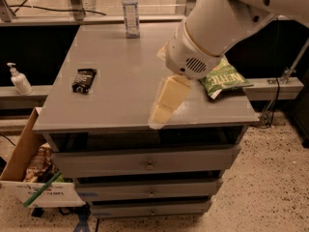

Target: Pick rxbar chocolate

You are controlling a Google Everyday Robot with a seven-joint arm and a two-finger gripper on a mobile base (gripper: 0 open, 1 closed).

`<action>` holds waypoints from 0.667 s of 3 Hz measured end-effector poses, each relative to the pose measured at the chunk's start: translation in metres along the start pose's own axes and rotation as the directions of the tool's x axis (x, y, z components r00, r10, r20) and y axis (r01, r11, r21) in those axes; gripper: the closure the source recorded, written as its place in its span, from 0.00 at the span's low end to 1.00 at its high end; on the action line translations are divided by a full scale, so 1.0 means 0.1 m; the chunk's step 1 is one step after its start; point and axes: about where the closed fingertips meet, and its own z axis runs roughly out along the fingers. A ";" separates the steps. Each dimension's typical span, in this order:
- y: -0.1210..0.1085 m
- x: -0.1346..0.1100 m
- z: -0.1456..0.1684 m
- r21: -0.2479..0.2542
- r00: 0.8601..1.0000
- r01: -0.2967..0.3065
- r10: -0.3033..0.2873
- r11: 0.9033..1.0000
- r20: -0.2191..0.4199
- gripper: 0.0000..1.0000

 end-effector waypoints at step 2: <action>-0.22 -0.12 0.49 0.000 0.985 -0.031 0.030 1.000 0.170 0.00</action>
Offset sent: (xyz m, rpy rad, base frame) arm 0.0833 0.0685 -0.0636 0.3541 -0.0031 0.0066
